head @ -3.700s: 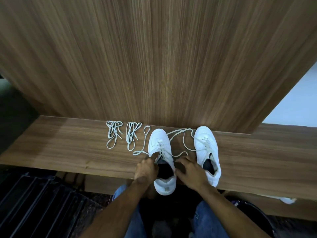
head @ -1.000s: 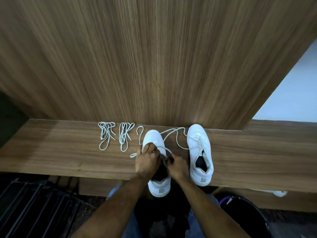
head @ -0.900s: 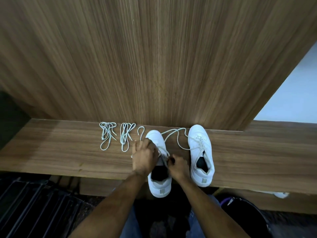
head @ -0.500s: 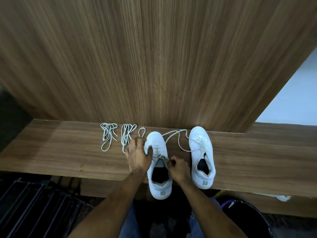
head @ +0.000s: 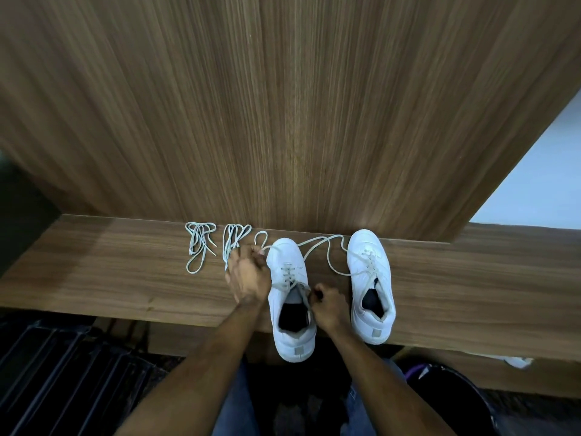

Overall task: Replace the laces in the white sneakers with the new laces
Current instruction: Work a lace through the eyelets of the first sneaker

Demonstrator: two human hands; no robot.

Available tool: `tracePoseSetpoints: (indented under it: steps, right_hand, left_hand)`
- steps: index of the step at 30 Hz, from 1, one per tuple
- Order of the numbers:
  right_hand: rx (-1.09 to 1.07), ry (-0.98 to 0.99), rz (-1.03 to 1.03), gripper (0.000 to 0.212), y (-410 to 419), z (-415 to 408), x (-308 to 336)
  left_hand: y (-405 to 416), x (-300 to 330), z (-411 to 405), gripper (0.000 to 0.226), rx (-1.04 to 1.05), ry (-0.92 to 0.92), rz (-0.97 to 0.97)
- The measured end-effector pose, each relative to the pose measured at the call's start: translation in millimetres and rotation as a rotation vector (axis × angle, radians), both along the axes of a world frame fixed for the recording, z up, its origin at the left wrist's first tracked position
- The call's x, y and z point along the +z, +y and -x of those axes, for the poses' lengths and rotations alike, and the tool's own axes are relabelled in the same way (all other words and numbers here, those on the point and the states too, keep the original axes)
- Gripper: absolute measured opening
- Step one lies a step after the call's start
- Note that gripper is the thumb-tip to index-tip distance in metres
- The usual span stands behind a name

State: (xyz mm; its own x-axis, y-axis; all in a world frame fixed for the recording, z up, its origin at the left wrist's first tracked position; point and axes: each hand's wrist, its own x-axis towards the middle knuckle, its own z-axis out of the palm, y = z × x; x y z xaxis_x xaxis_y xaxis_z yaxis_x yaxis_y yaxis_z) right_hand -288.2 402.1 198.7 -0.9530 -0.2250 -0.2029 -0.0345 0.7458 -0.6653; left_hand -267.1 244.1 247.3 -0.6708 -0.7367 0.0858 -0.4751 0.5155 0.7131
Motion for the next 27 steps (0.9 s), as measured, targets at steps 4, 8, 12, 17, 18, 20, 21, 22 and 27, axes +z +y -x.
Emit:
tracePoseSetpoints:
  steps: [4,8,12,17,18,20,21,22,27]
  right_hand:
    - [-0.012,0.005,0.048,0.01,0.3,-2.4,0.4]
    - [0.019,0.041,0.031,0.007,1.7,-0.9,0.2]
    - [0.146,0.139,-0.043,0.026,2.8,-1.1,7.4]
    - [0.48,0.318,-0.36,0.039,-17.2,4.7,15.7]
    - [0.511,0.338,-0.392,0.034,-22.5,5.5,16.2]
    - [0.541,0.381,-0.476,0.028,-30.8,7.4,16.1]
    - [0.546,0.4,-0.502,0.026,-33.9,8.2,15.7]
    - [0.544,0.425,-0.502,0.024,-35.9,9.4,16.7]
    - [0.056,0.177,-0.099,0.016,-30.7,19.6,13.4]
  left_hand:
    - [-7.8,-7.3,-13.0,0.021,-0.19,-0.078,0.028]
    - [11.9,-38.2,-34.7,0.03,-0.377,-0.333,0.025]
    - [21.2,-53.4,-45.9,0.029,-0.211,-0.334,-0.109]
    - [25.3,-55.6,-47.1,0.04,-0.112,-0.405,-0.188]
    - [25.1,-55.7,-47.2,0.04,-0.108,-0.41,-0.192]
    - [24.7,-54.5,-46.6,0.04,-0.111,-0.411,-0.189]
    - [24.5,-53.7,-46.5,0.04,-0.115,-0.418,-0.183]
    - [24.2,-53.6,-46.3,0.041,-0.119,-0.428,-0.178]
    - [19.7,-55.9,-45.0,0.044,-0.121,-0.442,-0.159]
